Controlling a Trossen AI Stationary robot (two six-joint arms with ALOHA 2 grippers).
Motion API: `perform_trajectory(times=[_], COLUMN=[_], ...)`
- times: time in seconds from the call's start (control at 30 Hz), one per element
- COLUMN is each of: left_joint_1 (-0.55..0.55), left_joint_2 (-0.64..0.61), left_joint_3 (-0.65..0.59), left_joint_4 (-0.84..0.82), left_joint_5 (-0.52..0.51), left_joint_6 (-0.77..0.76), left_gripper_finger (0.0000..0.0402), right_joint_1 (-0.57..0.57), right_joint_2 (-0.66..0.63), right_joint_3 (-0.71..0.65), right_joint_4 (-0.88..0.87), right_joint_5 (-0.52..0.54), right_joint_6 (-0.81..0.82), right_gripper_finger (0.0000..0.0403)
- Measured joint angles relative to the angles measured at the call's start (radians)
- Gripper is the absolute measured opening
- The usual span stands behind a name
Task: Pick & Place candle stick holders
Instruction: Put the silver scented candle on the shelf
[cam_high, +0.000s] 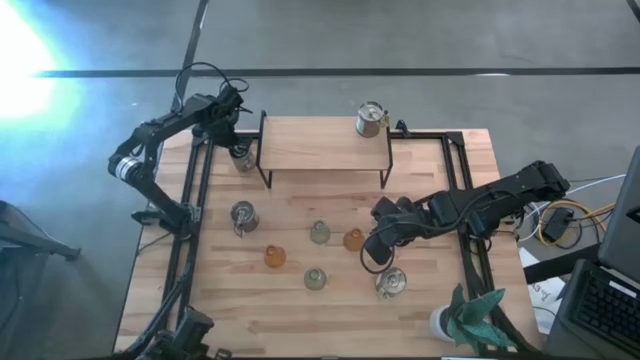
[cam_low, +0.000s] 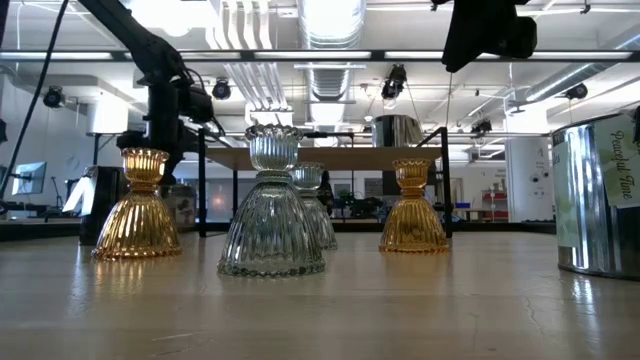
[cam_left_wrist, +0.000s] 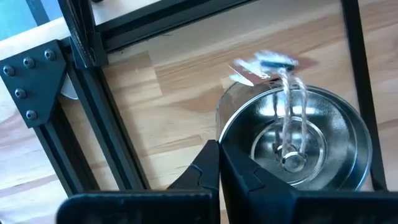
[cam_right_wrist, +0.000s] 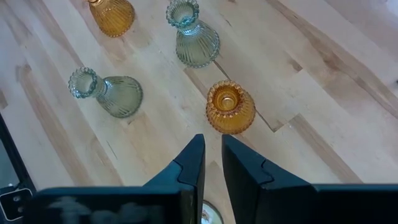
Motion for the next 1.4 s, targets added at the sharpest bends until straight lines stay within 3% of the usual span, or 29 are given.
perform_trajectory(times=[0.47,1.03,1.27,1.4], left_joint_1=[0.006,0.012,-0.008,-0.070], left_joint_2=[-0.043,-0.054,-0.047,-0.013], left_joint_3=[0.200,0.691,0.833,0.878], left_joint_4=[-0.240,-0.538,-0.544,-0.541], left_joint_5=[0.004,0.050,0.327,0.378], left_joint_6=[0.055,0.167,0.144,0.132], left_gripper_finger=[0.0001,0.0000,0.0000,0.0000], right_joint_1=[0.000,0.000,-0.001,-0.001], right_joint_2=[0.000,0.000,0.000,0.000], right_joint_3=[0.000,0.000,0.000,0.000], right_joint_4=[-0.001,0.002,0.004,0.005], right_joint_5=[0.000,0.001,0.002,0.003], right_joint_6=[-0.027,-0.024,-0.028,-0.045], right_gripper_finger=[0.0043,0.0043,0.0044,0.0043])
